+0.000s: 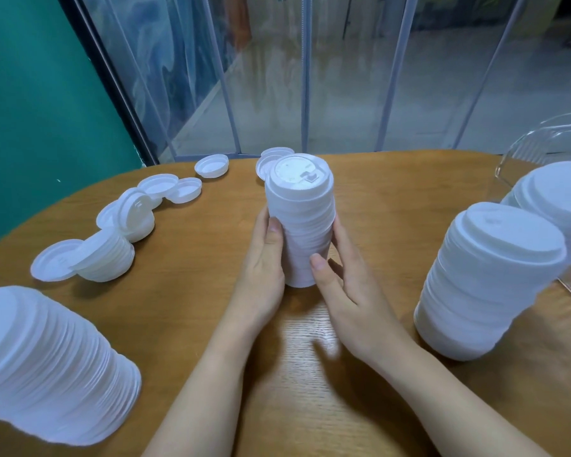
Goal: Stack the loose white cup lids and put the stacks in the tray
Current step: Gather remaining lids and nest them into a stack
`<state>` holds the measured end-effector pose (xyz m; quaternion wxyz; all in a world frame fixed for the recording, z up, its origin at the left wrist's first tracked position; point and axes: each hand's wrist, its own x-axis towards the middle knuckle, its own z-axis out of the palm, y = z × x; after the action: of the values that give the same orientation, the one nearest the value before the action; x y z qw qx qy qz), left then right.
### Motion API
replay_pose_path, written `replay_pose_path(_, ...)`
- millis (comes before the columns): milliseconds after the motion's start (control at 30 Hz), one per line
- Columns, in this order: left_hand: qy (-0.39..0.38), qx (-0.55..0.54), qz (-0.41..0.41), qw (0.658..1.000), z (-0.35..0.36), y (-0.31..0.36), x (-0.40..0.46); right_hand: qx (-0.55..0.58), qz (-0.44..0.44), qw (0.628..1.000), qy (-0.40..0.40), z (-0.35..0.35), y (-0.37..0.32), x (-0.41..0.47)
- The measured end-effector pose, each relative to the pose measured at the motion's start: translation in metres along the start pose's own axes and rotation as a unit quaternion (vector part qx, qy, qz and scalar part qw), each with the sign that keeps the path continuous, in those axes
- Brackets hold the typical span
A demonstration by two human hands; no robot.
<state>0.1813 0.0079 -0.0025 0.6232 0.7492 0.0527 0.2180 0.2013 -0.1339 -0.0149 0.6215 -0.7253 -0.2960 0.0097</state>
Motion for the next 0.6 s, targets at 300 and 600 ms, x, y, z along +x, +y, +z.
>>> replay_pose_path(300,-0.030,-0.023,-0.009,0.999,0.016,0.006,-0.001,-0.004,0.031,0.998,0.048,-0.009,0.003,-0.005)
replay_pose_path(600,-0.081,-0.051,-0.038,0.995,0.045,0.013,0.003,-0.057,0.075,0.990,0.104,-0.023,0.010,-0.020)
